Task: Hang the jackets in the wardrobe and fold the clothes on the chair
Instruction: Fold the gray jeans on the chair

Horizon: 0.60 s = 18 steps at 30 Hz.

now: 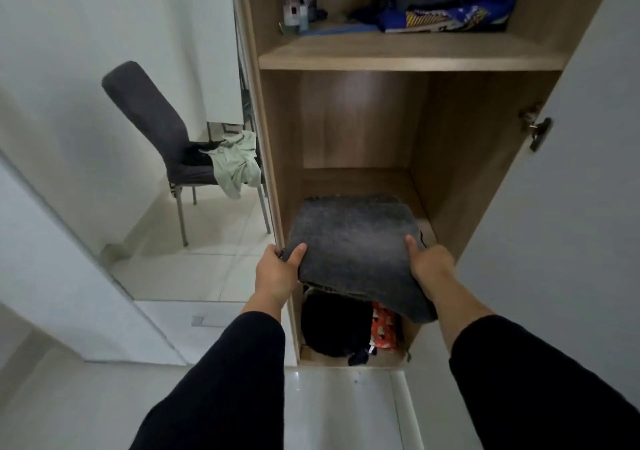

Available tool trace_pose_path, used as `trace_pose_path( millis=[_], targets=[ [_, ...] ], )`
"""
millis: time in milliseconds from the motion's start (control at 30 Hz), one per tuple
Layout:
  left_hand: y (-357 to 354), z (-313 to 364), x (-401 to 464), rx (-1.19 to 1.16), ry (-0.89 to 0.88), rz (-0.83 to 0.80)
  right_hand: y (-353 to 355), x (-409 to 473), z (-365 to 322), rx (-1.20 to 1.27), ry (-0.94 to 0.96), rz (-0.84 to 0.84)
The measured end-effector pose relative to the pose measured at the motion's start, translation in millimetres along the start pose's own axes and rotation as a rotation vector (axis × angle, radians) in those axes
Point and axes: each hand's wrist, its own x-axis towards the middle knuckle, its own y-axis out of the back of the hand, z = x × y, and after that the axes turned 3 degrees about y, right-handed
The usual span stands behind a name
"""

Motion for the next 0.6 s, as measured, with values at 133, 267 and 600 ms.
trace_pose_path(
  millis=[133, 267, 600],
  targets=[
    [-35.1, -21.0, 37.8, 0.117, -0.012, -0.039, -31.7, 41.2, 17.0, -0.005, -0.035, 0.016],
    [-76.1, -45.6, 79.9, 0.183, -0.005, -0.069, -66.5, 89.8, 36.2, 0.012, -0.073, -0.007],
    [-149.9, -72.2, 177.3, 0.457, 0.039, -0.066, -133.2, 204.2, 39.6, 0.090, -0.028, 0.066]
  ],
)
